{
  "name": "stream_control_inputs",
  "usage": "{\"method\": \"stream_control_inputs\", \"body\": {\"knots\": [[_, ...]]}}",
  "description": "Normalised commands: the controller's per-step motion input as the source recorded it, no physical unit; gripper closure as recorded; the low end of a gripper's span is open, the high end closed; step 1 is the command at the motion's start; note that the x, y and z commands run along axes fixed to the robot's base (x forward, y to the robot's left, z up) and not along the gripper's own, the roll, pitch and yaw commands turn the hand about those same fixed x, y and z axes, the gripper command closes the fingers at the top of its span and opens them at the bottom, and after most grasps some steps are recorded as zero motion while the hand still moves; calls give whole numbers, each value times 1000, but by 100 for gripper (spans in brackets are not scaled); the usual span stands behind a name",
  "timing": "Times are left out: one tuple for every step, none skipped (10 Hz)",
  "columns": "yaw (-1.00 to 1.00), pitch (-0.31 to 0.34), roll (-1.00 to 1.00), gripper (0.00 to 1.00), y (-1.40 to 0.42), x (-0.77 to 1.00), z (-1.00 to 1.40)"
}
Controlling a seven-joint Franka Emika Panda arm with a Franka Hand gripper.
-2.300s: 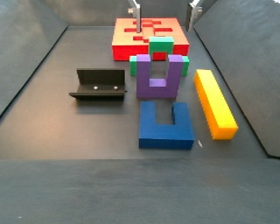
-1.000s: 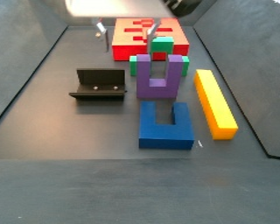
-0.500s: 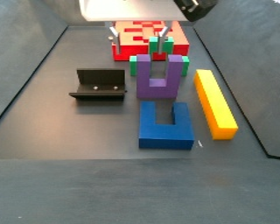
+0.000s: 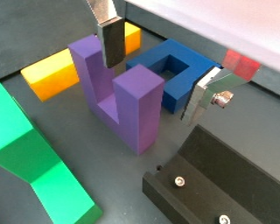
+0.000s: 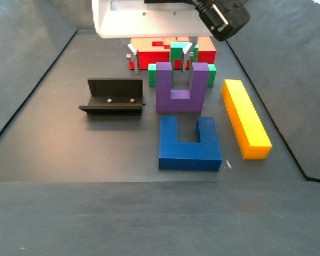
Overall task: Pick up the purple object. Move up. Move to above the board. Insert the purple object.
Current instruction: Pick up the purple object.
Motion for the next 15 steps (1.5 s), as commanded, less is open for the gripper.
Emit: {"method": "stream_control_inputs", "body": {"knots": [[20, 0, 0, 0, -80, 126, -220], [17, 0, 0, 0, -34, 77, -246], [6, 0, 0, 0, 0, 0, -263], [29, 0, 0, 0, 0, 0, -249], [20, 0, 0, 0, 0, 0, -211], [0, 0, 3, 0, 0, 0, -171], [0, 0, 27, 0, -9, 0, -146], [0, 0, 53, 0, -6, -9, -137], [0, 0, 63, 0, -29, -34, -117], [0, 0, 44, 0, -23, -6, -97], [0, 0, 0, 0, 0, 0, -51], [0, 0, 0, 0, 0, 0, 0], [0, 0, 0, 100, 0, 0, 0], [0, 0, 0, 100, 0, 0, 0], [0, 0, 0, 100, 0, 0, 0]]}}
